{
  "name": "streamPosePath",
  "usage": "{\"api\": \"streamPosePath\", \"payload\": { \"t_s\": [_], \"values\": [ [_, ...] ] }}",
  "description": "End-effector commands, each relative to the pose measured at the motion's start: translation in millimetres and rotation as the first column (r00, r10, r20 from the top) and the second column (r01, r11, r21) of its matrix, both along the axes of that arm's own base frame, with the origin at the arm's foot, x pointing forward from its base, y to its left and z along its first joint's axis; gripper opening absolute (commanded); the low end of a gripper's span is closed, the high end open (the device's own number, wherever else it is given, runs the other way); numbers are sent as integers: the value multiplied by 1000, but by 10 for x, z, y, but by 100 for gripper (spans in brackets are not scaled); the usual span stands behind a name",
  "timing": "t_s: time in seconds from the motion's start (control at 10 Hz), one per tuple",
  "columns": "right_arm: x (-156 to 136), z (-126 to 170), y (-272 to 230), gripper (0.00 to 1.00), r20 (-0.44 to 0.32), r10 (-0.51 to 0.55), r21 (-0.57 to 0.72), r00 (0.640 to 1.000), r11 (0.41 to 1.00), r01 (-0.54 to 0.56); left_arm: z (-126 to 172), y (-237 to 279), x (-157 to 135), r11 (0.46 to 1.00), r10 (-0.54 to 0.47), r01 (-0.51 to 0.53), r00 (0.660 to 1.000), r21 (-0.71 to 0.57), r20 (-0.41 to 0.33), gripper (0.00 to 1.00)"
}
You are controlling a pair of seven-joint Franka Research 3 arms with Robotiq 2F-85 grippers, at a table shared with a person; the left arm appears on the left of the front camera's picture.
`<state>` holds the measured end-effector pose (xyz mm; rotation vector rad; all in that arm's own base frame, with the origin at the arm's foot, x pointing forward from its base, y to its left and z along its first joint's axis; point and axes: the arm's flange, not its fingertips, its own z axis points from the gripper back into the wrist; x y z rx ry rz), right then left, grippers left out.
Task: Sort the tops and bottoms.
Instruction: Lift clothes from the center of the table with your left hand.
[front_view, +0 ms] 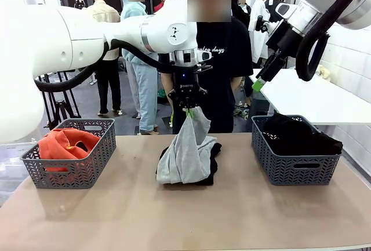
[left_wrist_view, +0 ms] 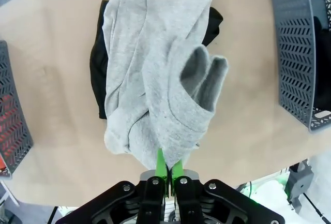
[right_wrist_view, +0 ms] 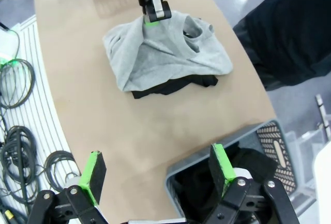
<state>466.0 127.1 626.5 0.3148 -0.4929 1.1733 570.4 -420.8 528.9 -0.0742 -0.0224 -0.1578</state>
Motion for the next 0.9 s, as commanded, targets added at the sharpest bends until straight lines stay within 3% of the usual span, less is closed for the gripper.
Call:
{"api": "streamPosePath", "payload": {
  "t_s": [0.0,0.2,0.4,0.6,0.7,0.8],
  "values": [
    [0,-4,3,100,-3,0,-6,1000,1000,0,-66,11,-17,1000,1,-2,999,-6,-42,0],
    [0,-4,3,100,-3,0,-6,1000,1000,0,-70,-9,2,1000,0,0,1000,3,-14,0],
    [0,-4,3,100,-3,0,-6,1000,1000,0,501,33,68,998,45,-42,996,42,-78,0],
    [0,-4,3,100,-3,0,-6,1000,1000,0,1194,-54,3,994,50,-47,998,94,-28,0],
    [0,-4,3,100,-3,0,-6,1000,1000,0,1399,-157,-47,996,12,-8,999,89,-39,0],
    [0,-4,3,100,-3,0,-6,1000,1000,0,1555,-247,-83,993,-5,5,1000,115,0,0]
  ]
}}
